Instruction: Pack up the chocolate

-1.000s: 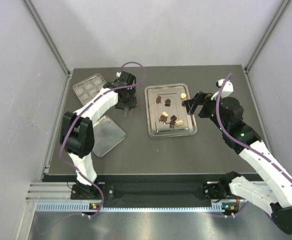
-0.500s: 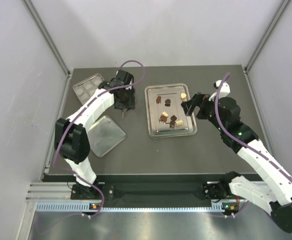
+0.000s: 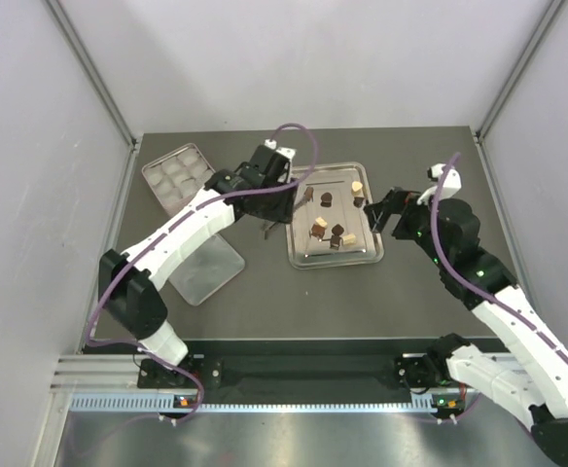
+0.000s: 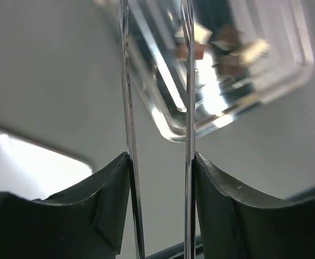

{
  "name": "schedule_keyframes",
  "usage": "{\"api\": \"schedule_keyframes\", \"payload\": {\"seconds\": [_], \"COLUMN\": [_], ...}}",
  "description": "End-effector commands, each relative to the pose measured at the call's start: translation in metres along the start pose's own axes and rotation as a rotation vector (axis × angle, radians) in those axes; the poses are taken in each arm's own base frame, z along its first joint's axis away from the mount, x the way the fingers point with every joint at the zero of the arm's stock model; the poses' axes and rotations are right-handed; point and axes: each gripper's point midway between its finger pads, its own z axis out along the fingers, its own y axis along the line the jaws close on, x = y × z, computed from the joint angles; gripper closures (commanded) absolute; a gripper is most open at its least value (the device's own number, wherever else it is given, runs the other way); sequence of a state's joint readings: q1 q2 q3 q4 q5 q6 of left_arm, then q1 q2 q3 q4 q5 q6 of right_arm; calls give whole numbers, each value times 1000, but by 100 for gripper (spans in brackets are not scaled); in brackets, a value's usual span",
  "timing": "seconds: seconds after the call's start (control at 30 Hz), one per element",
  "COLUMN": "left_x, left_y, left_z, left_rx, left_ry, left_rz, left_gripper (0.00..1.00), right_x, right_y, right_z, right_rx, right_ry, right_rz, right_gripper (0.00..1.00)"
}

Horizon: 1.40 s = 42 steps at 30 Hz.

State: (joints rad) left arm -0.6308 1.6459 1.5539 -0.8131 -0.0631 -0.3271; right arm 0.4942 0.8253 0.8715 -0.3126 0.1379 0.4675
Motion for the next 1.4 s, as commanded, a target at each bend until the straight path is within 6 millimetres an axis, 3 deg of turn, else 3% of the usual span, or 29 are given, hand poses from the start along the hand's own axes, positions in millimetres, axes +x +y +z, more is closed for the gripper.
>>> {"api": "schedule_keyframes", "payload": {"seconds": [0.0, 0.1, 0.2, 0.33, 0.5, 1.13, 1.37], "left_x": [-22, -12, 2, 10, 19, 57, 59], "left_y": [-44, -76, -93, -106, -121, -121, -122], "left_z": [-23, -22, -12, 3, 17, 82, 86], "left_rx": [125, 194, 234, 251, 307, 293, 293], "left_ry": [-136, -148, -130, -122, -100, 37, 51], "left_rz": [72, 121, 173, 234, 297, 367, 359], "left_gripper": [47, 47, 46, 46, 46, 46, 50], "right_x": [-48, -59, -69, -81, -87, -90, -90], "right_y": [-1, -10, -16, -20, -21, -25, -26], "right_z": [-33, -51, -67, -83, -88, -91, -91], "right_rx": [29, 67, 92, 106, 117, 137, 141], "right_ry": [-150, -202, -256, -316, -329, -341, -342], "right_rz": [-20, -15, -4, 10, 0, -14, -18], "right_gripper": [0, 0, 0, 0, 0, 0, 0]}}
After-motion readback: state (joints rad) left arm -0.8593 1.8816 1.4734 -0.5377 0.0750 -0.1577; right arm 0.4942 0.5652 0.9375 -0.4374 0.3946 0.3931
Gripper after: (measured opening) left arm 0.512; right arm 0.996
